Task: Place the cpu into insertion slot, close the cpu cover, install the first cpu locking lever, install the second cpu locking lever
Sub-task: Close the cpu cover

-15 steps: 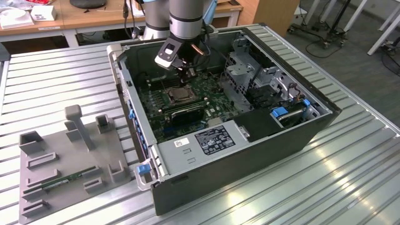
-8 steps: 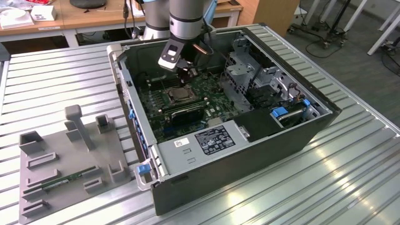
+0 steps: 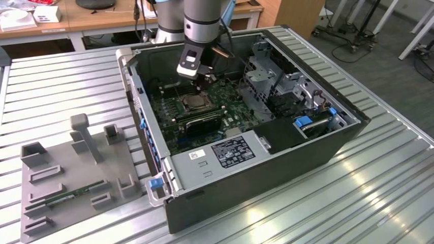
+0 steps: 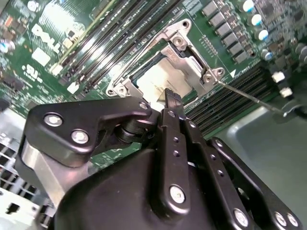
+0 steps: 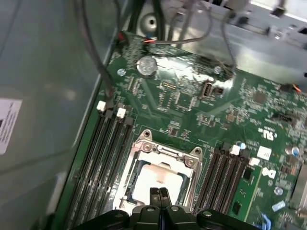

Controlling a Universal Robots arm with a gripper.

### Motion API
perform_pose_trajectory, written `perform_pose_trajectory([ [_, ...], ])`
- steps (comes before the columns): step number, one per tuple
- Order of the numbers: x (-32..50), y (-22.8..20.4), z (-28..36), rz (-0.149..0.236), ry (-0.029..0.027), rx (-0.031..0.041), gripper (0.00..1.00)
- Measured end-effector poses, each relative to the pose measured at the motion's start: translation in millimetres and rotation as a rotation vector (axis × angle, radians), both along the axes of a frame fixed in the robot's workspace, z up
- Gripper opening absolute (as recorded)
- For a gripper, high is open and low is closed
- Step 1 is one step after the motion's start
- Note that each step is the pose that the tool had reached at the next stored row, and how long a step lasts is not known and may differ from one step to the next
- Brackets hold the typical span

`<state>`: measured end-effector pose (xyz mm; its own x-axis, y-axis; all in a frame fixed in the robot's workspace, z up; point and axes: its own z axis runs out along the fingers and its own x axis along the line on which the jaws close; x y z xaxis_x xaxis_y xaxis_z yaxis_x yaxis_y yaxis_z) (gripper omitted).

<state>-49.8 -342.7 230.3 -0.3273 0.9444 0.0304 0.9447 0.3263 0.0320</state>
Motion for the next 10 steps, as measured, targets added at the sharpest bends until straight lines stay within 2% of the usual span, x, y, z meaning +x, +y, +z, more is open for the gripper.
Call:
perform_pose_trajectory([
  [10,0.0,0.0,-0.5,0.183,0.0,0.0,0.11],
])
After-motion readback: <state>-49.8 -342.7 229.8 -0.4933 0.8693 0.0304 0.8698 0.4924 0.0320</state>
